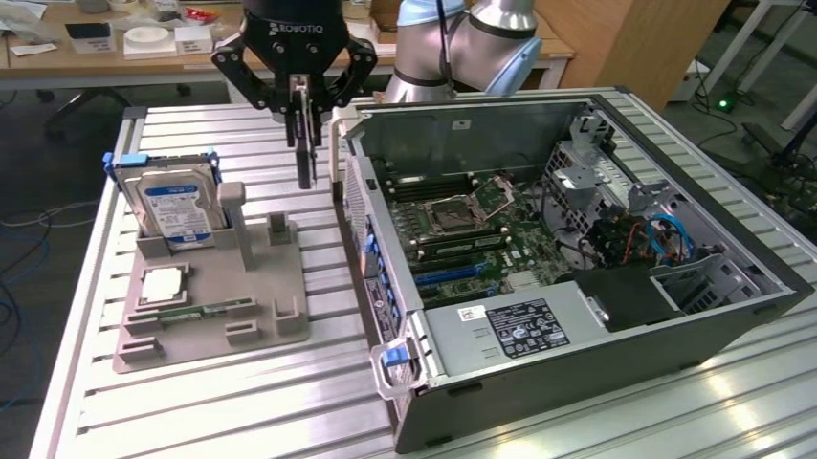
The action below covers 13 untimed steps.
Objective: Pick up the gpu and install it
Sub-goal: 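Pick up the gpu and move the gpu toward the slot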
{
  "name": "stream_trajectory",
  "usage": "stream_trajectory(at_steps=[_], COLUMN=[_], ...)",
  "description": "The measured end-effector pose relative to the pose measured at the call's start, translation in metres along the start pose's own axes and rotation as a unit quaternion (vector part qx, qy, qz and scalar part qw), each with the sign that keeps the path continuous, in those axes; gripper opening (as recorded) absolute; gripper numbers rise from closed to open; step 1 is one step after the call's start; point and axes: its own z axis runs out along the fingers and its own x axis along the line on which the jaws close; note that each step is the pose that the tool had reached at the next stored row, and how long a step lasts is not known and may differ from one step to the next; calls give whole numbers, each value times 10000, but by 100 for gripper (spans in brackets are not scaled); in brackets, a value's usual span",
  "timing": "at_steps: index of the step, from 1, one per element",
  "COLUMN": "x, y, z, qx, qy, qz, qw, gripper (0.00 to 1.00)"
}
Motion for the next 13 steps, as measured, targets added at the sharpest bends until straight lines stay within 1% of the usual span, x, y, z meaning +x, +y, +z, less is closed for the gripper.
stream_trajectory(at_steps=[13], x=[-74], y=[6], z=[0], qx=[0], qy=[0], qz=[0], qw=[10000], gripper=[28])
